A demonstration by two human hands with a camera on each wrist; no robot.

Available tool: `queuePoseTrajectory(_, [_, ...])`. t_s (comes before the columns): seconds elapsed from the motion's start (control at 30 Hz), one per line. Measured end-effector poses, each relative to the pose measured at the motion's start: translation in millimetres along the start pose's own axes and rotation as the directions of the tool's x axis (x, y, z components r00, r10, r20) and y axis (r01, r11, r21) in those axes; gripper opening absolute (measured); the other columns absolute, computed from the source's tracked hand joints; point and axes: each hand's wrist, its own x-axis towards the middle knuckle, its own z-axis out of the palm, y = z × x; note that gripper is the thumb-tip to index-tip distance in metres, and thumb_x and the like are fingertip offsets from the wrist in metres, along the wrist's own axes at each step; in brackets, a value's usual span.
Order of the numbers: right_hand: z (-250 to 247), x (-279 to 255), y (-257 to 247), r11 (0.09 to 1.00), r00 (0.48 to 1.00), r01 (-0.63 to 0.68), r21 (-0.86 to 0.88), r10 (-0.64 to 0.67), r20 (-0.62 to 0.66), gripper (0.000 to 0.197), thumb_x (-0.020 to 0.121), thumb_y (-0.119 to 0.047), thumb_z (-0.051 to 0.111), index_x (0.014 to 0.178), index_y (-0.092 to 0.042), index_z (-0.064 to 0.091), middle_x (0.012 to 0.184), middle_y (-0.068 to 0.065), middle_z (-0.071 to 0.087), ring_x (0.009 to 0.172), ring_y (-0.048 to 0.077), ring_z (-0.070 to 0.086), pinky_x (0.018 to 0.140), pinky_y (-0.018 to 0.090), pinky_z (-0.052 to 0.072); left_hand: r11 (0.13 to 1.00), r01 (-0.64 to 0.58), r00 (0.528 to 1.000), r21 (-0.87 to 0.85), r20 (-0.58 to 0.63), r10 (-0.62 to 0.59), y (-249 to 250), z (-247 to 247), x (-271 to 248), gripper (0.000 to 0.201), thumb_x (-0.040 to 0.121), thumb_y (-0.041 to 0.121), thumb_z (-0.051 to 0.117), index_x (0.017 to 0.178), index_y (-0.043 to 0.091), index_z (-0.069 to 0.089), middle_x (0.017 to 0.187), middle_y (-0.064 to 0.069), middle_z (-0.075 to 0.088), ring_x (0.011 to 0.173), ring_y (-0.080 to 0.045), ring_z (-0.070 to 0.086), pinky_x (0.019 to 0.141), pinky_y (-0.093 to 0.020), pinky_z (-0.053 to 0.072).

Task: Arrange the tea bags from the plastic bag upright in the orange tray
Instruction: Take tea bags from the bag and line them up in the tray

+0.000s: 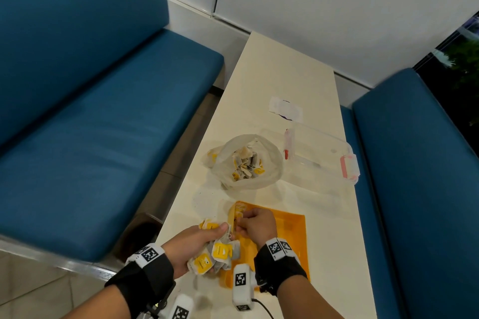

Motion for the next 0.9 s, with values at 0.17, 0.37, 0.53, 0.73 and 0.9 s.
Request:
queuePoseTrajectory(0.17, [4.0,1.4,0.9,0.998,0.999,-0.024,0.058,0.026,-0.035,0.012,0.079,0.007,0.072,0.081,-0.003,0.066,0.073,0.020,0.071,0.057,0.024,0.068,0.063,0.035,0.061,1.000,0.003,1.000,-0.012,0.008,-0.003,1.5,0.9,-0.7,0.047,0.092,0.039,0.066,0.116,-0.001,0.071,0.108,-0.025,0.073,0.082,-0.030,0.072,0.060,-0.031,0.056])
queuePoseTrajectory(0.37, [-12.3,-16.1,-9.4,0.999,0.997,0.039,0.034,-0.036,-0.069,0.012,0.079,0.002,0.073,0.082,-0.007,0.065,0.069,0.012,0.071,0.060,0.026,0.071,0.067,0.043,0.062,1.000,-0.008,1.000,0.000,-0.003,0.008,4.6,-1.3,0.1,0.058,0.087,0.044,0.069,0.118,-0.005,0.068,0.099,-0.024,0.070,0.071,-0.029,0.070,0.055,-0.031,0.054])
queuePoseTrajectory(0.53, [-34.6,-55.6,-32.9,0.908,0.917,0.396,-0.137,-0.398,0.016,0.016,0.083,-0.008,0.073,0.084,-0.023,0.070,0.083,-0.005,0.071,0.072,0.016,0.066,0.068,0.029,0.055,0.999,-0.026,1.000,-0.025,0.004,0.026,15.6,-3.0,-0.4,0.053,0.091,0.043,0.065,0.116,-0.003,0.070,0.099,-0.022,0.071,0.075,-0.028,0.071,0.055,-0.030,0.054])
queuePoseTrajectory(0.73, [-38.6,-93.8,-52.1,0.581,0.613,0.778,-0.239,-0.619,0.491,0.027,0.088,-0.008,0.068,0.103,-0.030,0.073,0.097,-0.006,0.059,0.086,0.005,0.058,0.075,0.014,0.044,0.999,-0.029,0.999,0.034,0.023,0.028,23.3,1.7,-3.2,0.042,0.089,0.049,0.066,0.095,0.008,0.075,0.097,-0.028,0.066,0.072,-0.032,0.065,0.058,-0.032,0.051])
queuePoseTrajectory(0.9, [-39.6,-92.5,-61.2,0.379,0.550,0.833,-0.404,-0.489,0.677,0.045,0.091,-0.006,0.063,0.122,-0.038,0.065,0.113,-0.010,0.046,0.100,0.008,0.053,0.079,0.017,0.046,0.999,-0.015,1.000,0.052,0.027,0.013,25.1,3.4,-3.0,0.044,0.094,0.047,0.061,0.107,0.007,0.073,0.093,-0.026,0.068,0.071,-0.032,0.066,0.056,-0.031,0.051])
